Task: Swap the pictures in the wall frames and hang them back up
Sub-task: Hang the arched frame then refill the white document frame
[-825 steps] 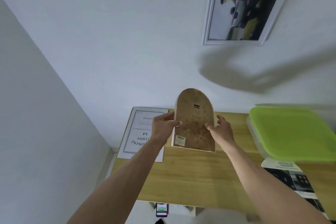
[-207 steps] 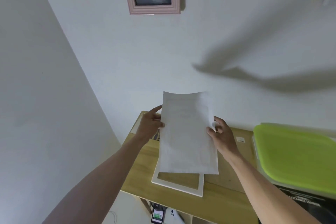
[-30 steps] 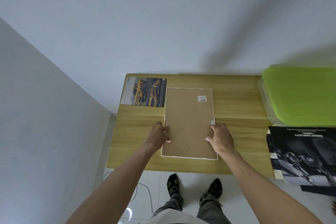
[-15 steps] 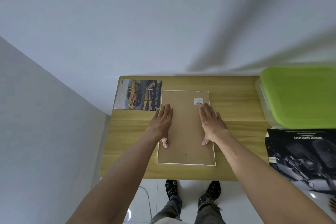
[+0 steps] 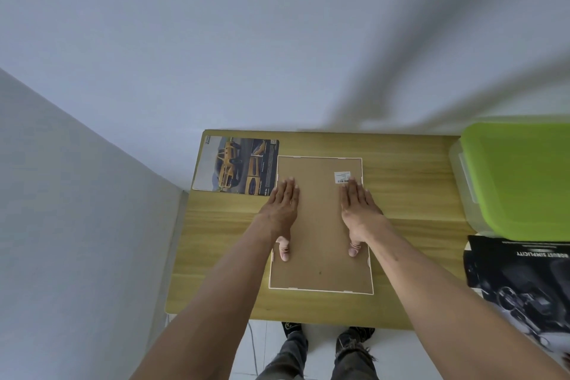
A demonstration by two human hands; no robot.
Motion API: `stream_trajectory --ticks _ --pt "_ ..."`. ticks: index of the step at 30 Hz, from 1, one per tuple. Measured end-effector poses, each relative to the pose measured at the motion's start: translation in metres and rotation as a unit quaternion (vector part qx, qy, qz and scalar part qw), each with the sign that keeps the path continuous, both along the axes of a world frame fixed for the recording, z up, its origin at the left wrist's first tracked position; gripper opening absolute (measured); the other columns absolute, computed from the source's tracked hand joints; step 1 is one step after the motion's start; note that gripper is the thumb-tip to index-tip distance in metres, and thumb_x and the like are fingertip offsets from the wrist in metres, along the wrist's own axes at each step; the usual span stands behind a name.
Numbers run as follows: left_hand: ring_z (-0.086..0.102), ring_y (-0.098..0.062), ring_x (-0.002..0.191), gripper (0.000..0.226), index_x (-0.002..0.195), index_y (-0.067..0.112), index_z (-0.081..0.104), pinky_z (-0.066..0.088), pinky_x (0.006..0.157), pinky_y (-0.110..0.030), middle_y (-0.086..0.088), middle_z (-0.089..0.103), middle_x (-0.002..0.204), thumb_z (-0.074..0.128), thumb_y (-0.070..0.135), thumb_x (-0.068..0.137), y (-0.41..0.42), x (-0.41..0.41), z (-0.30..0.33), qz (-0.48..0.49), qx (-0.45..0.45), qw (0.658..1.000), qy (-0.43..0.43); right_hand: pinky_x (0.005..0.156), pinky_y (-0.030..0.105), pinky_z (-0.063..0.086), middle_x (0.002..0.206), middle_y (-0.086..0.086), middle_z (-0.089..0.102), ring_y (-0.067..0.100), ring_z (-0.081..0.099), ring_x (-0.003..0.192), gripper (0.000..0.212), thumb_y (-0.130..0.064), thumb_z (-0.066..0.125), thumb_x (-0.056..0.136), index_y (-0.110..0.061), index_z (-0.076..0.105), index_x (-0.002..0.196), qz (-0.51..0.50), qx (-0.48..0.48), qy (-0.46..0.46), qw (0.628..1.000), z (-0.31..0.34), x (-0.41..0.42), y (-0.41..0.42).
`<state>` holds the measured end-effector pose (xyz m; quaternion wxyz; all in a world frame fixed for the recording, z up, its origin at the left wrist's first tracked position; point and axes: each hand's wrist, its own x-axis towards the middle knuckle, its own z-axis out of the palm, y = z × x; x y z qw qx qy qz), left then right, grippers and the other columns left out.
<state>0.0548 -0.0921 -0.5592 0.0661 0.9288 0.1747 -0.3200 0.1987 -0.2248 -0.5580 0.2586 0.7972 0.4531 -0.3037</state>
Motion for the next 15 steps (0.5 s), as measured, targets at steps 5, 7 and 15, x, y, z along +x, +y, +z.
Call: stream_trajectory --ticks 5,7,15 --pt "-0.030 -0.035 0.142 0.157 0.144 -0.003 -0.029 -0.006 0.121 -0.044 -0.022 -0.036 0.150 0.091 0.045 0.054 0.001 -0.004 0.002 0.000 -0.018 1.000 0.012 0.123 0.046 -0.006 0.156 0.027 -0.030 0.038 -0.020 0.149 0.149 -0.030 0.092 0.065 0.004 -0.028 0.147 -0.009 0.001 -0.005 1.000 0.001 -0.003 0.000" --pt "-0.032 -0.032 0.141 0.166 0.144 0.001 -0.031 -0.006 0.122 -0.044 -0.018 -0.039 0.151 0.092 0.052 0.045 0.003 -0.007 0.002 0.008 -0.032 0.999 0.006 0.123 0.043 -0.008 0.156 0.022 -0.032 0.035 -0.022 0.149 0.155 -0.035 0.093 0.061 0.001 -0.030 0.147 -0.018 0.017 0.008 1.000 0.004 -0.001 -0.004" --pt "-0.031 -0.032 0.142 0.142 0.152 0.019 -0.021 -0.009 0.117 -0.045 -0.010 -0.037 0.153 0.086 0.043 0.063 -0.008 -0.042 0.001 0.156 -0.137 0.974 -0.090 0.124 0.040 0.012 0.164 0.005 -0.024 0.023 -0.011 0.153 0.138 -0.044 0.090 0.059 -0.024 -0.003 0.159 -0.099 0.167 0.109 0.975 0.011 0.008 -0.052"
